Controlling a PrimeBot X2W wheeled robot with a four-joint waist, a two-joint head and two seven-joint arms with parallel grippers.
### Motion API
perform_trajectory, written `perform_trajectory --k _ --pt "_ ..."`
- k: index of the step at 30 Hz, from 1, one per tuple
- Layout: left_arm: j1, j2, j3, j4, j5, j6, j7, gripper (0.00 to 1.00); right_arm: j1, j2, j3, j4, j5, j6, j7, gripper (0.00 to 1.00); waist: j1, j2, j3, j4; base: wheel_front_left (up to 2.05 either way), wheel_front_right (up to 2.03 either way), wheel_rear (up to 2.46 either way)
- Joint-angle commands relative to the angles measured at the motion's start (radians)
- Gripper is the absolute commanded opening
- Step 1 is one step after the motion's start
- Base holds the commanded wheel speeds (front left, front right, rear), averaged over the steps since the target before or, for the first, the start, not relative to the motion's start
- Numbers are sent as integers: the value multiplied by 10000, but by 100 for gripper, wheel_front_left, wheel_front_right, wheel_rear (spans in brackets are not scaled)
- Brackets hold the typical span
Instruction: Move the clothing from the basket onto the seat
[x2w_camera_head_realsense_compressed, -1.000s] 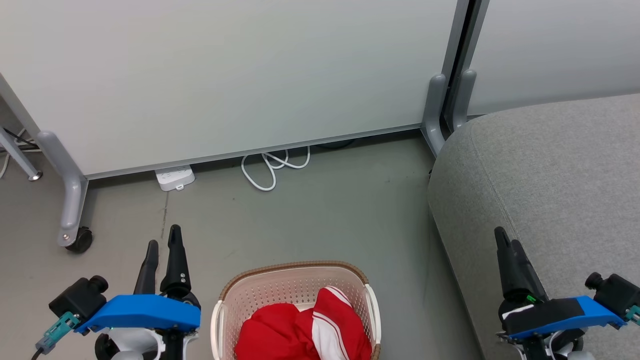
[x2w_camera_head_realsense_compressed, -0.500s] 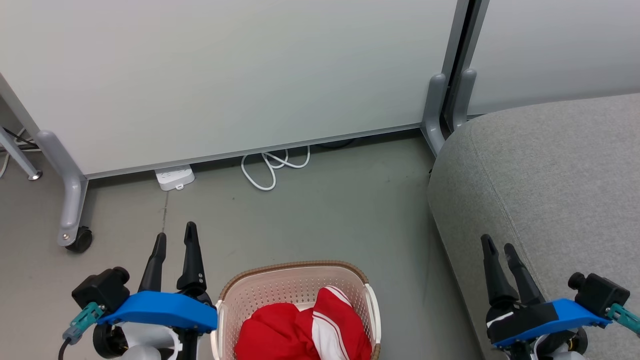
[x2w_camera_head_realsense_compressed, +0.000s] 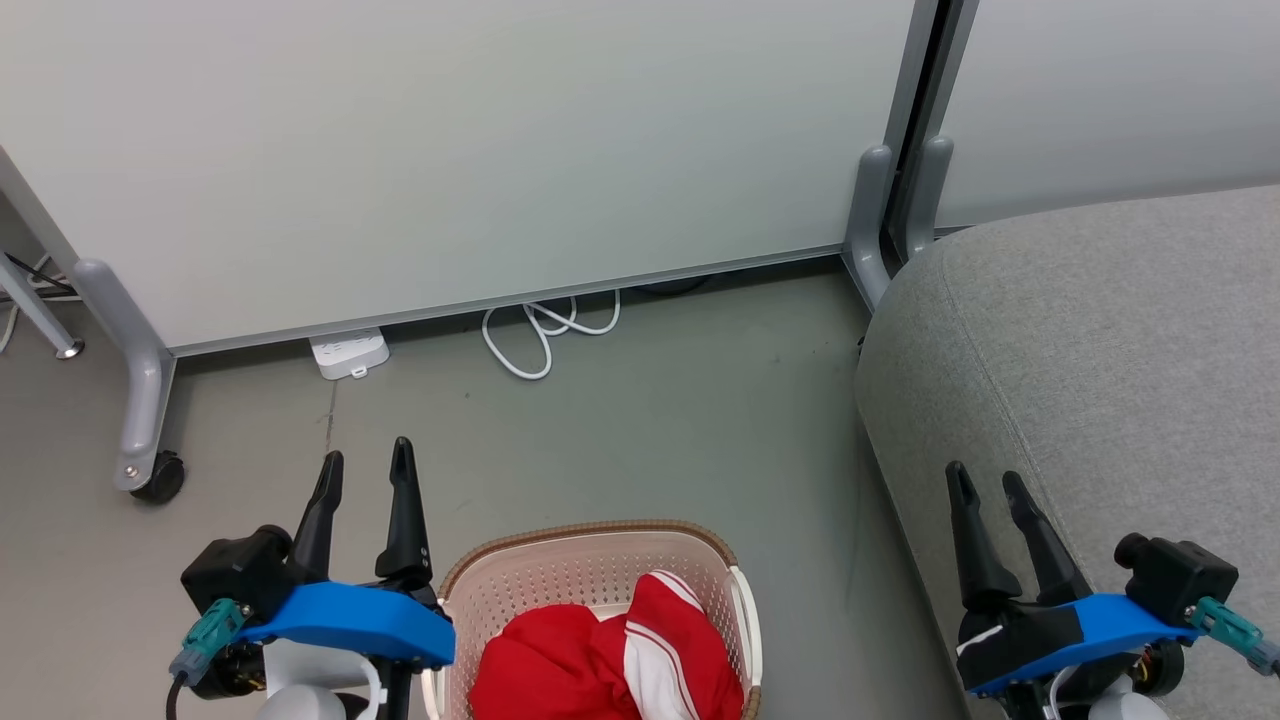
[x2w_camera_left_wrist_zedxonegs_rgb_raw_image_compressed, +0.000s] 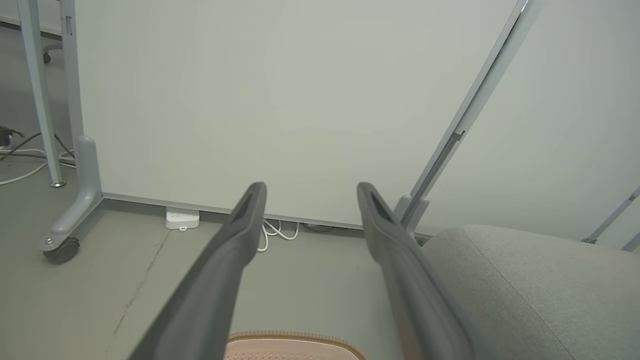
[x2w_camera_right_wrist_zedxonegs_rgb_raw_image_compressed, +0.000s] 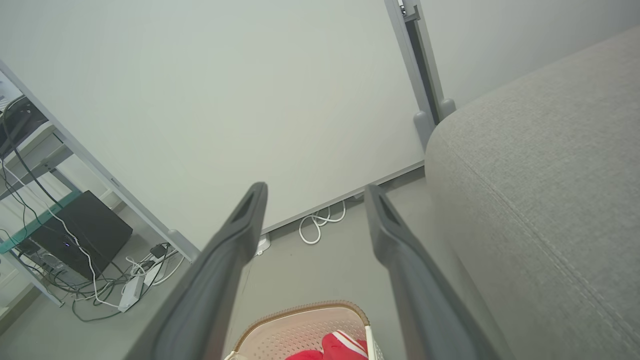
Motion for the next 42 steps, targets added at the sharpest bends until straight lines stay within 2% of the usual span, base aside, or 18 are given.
perform_trajectory --k 1,42 --pt "-253 77 -54 -107 334 32 -106 100 -173 -80 36 -87 -336 19 -121 100 0 0 4 3 0 0 0" --pt "-283 -20 -474 137 3528 -341 -945 100 -250 -105 462 -35 -3622 25 -972 100 0 0 41 12 0 0 0"
